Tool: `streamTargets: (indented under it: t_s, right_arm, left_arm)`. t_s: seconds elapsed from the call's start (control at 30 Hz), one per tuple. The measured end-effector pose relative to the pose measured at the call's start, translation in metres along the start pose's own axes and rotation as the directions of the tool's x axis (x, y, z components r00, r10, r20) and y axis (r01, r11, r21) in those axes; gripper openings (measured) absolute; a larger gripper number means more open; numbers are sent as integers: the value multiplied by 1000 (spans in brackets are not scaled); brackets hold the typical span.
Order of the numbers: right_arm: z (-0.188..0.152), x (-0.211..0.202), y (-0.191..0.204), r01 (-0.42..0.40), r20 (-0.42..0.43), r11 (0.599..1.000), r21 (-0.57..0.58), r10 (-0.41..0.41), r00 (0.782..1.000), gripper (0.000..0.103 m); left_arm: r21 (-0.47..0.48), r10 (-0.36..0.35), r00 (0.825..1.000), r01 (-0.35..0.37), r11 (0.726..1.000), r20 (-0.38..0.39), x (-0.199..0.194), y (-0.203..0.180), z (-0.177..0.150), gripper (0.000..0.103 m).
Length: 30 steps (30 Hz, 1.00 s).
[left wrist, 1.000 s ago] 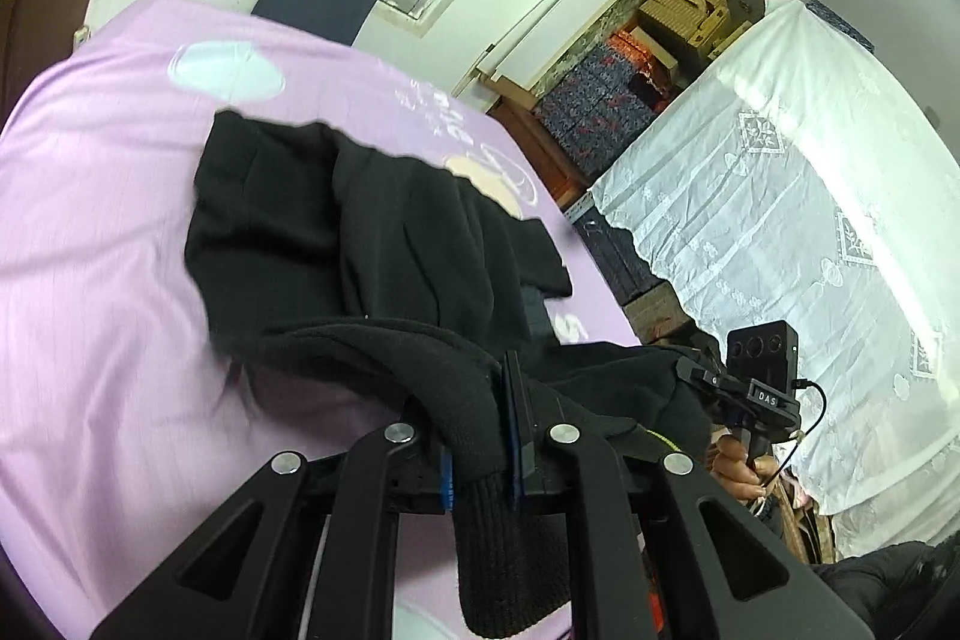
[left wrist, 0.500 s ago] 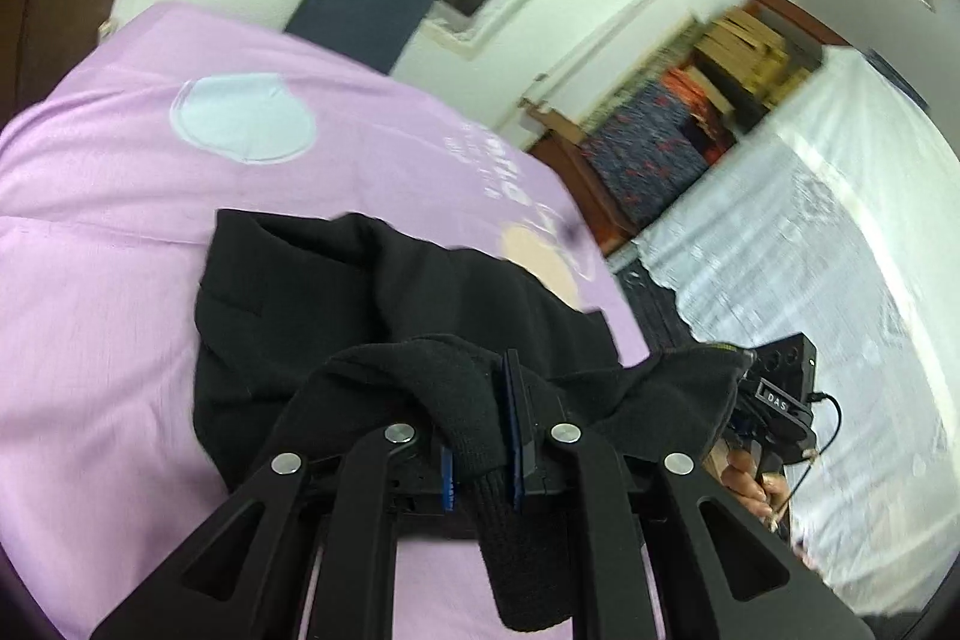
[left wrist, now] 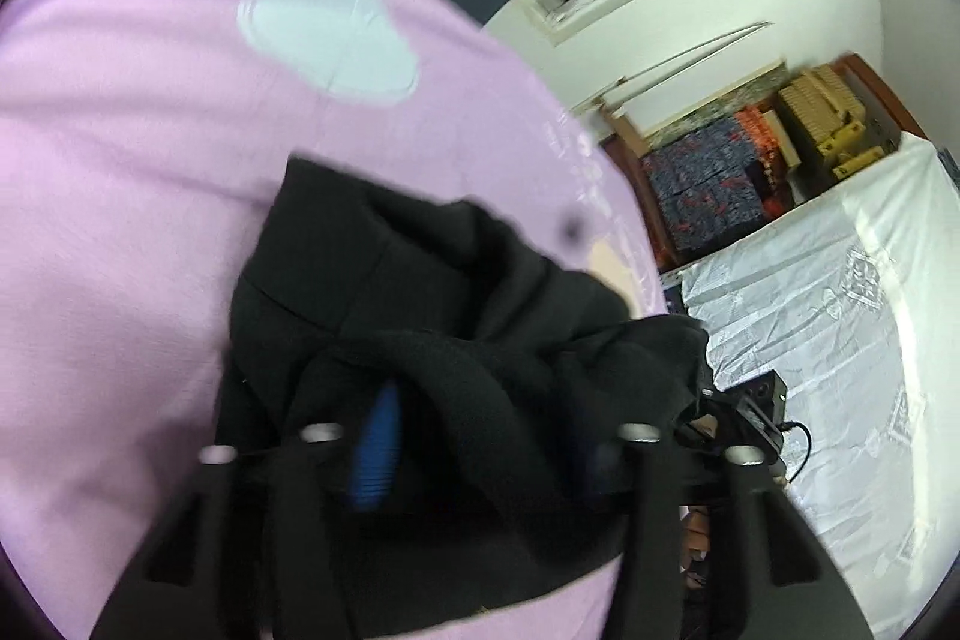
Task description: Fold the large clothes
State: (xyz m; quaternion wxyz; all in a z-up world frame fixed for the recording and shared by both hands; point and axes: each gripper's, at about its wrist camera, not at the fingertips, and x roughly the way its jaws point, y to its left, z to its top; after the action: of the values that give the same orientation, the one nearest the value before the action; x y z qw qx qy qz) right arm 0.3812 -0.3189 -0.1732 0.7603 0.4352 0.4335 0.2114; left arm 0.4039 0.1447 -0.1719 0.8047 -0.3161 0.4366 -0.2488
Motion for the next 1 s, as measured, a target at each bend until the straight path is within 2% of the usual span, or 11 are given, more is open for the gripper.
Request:
streamTargets:
  t_s: [0.03,0.1,0.2,0.3,0.6,0.67,0.7,0.73,0.83,0.93,1.0]
  right_arm:
    - [-2,-13,9,-4,29,999,-39,5,1000,55]
    - [-6,-35,22,-7,80,995,-104,15,997,63]
    - [-15,-62,31,10,135,984,-178,14,991,66]
    - [-22,-63,26,90,148,975,-203,-61,987,67]
    - [6,6,12,223,100,951,-216,-206,974,66]
    - [7,25,11,219,56,953,-210,-212,976,47]
    - [7,29,12,231,57,951,-207,-224,973,20]
    - [7,30,16,243,78,946,-214,-232,970,10]
    - [4,25,29,312,180,908,-278,-270,946,9]
    - [12,46,5,346,115,915,-207,-328,938,8]
    - [14,47,0,326,126,928,-182,-307,943,8]
  left_arm:
    - [17,11,1000,-12,1000,24,-10,-5,-2,75]
    - [50,29,996,-33,998,86,-37,-14,-6,83]
    - [53,42,990,-50,997,135,-57,-15,-15,89]
    - [74,94,990,-102,992,103,-43,-12,-17,89]
    - [207,262,961,-274,939,85,34,-33,15,89]
    - [215,308,946,-322,922,97,47,-31,21,89]
    - [210,352,930,-366,907,103,52,-27,23,87]
    - [199,383,918,-396,896,102,56,-22,22,82]
    - [167,445,888,-460,872,119,63,-2,18,75]
    - [175,494,859,-511,841,136,67,-6,14,75]
    - [158,502,856,-517,842,127,66,-9,15,75]
